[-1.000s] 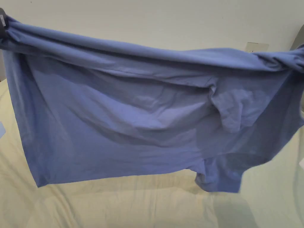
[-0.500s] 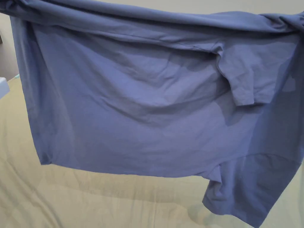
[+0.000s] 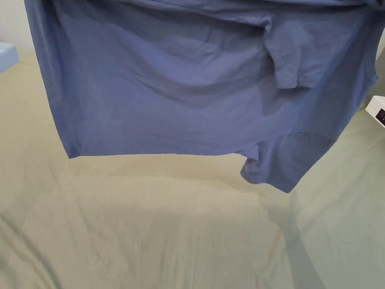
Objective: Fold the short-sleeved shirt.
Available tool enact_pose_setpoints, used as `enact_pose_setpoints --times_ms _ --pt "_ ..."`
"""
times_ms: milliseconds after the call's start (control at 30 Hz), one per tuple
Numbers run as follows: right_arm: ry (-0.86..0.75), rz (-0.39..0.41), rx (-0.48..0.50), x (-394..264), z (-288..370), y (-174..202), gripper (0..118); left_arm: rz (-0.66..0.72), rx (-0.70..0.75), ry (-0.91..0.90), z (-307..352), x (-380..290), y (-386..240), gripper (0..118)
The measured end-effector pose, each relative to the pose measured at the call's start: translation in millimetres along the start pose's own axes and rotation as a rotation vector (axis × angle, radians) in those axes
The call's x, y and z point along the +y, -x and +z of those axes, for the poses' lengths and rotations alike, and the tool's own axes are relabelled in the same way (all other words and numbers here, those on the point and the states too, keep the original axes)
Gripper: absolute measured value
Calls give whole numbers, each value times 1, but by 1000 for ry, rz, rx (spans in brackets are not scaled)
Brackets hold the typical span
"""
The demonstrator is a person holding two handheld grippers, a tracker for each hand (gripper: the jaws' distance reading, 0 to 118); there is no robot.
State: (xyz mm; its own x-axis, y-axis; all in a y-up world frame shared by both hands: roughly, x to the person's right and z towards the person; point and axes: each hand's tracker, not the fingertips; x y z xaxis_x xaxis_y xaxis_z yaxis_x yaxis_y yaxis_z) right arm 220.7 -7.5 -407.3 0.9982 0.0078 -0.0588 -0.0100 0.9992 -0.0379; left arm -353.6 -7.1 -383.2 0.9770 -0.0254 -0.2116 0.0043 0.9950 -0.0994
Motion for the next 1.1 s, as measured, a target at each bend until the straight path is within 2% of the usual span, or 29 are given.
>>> enact_pose_setpoints --times_ms 100,300,433,567,633,700,800,933,1100 --pt "24 24 -11 -18 -22 4 8 -42 22 -4 -20 -12 -6 3" --pt "116 -28 1 -67 -51 4 8 -76 43 45 -54 -51 -8 3" --pt "207 7 12 -121 -52 7 8 -73 47 108 -62 -101 -5 3" --pt "330 -65 50 -188 -41 -6 8 -69 42 200 -48 -166 1 3" --pt "414 -73 63 -225 -26 -9 8 -67 25 265 -33 -206 9 3" --pt "492 -67 82 -252 10 5 8 -32 49 311 -5 -248 12 3" --pt "607 -54 95 -300 52 10 8 29 45 444 54 -313 19 3" --pt "789 -81 121 -352 108 8 8 -78 48 637 127 -390 29 3" --pt "947 -19 134 -392 172 3 8 -115 -2 794 211 -426 46 3"
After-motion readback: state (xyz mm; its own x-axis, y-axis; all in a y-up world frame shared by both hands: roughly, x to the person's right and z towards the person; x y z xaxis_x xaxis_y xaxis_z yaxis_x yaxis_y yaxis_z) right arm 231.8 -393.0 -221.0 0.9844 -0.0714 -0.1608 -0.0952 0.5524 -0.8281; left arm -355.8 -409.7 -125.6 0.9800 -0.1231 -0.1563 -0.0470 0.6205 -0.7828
